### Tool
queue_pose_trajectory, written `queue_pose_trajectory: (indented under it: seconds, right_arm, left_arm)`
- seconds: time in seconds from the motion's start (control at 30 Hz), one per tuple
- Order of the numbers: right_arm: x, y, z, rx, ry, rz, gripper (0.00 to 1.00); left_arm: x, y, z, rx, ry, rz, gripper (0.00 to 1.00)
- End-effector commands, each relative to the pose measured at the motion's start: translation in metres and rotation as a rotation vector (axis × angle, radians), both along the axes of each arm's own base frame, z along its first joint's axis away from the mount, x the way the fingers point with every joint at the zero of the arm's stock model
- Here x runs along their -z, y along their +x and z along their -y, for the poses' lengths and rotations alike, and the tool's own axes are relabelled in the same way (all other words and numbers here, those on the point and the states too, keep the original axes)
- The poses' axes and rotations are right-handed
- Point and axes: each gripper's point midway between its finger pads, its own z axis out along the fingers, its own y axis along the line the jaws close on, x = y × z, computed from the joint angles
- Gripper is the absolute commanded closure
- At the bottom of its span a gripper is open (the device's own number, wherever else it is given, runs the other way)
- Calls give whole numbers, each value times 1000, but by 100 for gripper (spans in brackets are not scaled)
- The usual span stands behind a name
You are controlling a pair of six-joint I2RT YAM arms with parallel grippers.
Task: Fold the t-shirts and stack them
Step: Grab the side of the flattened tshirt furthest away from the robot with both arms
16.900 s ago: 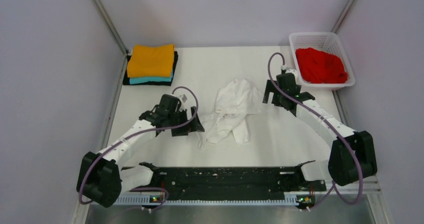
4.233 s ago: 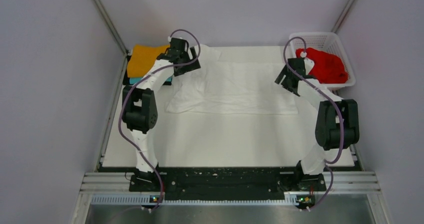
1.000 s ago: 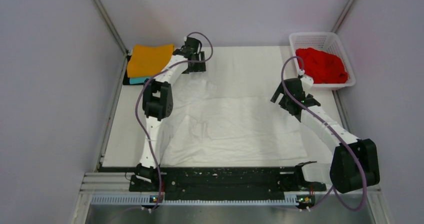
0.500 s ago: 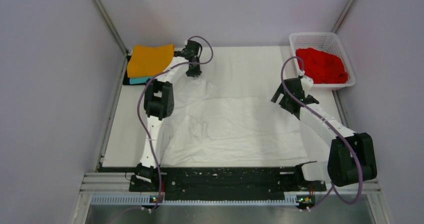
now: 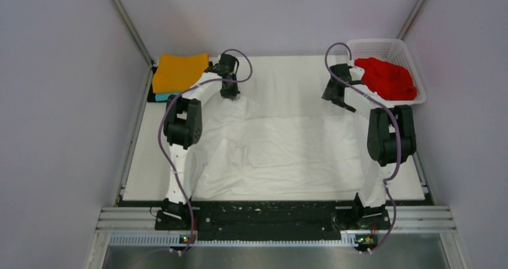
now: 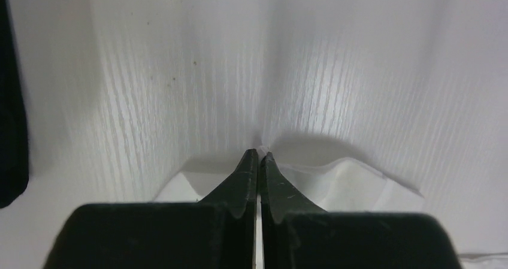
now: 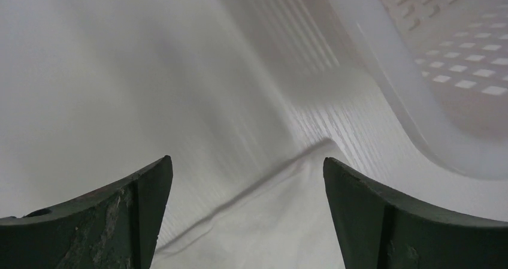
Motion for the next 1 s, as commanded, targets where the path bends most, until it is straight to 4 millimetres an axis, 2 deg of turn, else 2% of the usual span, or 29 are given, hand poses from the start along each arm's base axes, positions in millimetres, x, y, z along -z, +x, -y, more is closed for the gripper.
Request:
queue_pose_trajectory:
  seconds: [0.0,0.13,0.27,0.4,0.57,0.67,0.77,0.97]
  right_arm:
    - [10,13,13,40,-84,-76,7]
    - [20,10,26,90,-155,-139,9]
    - [32,-4,34,104,-207,-210,10]
    - [34,-16,39,117,-227,-227,12]
    - [39,-31,41,128,-224,-249,20]
    - [44,-41,43,139,-225,-255,27]
    - [46,-40,44,147,-229,-236,35]
    - [51,-27,41,160,-210,-189,68]
  left_arm:
    - [-70,-1,8,-13,-89,141,100]
    - [-81,-10,10,-11,-110,160,100]
    - [-88,-18,11,-11,-118,164,100]
    - [-92,-23,12,-12,-123,168,100]
    - [-96,-33,13,-11,-134,154,100]
    - [-98,-39,10,-19,-131,156,100]
    - [-101,-46,11,-13,-139,157,100]
    - [-108,-55,12,0,-147,162,100]
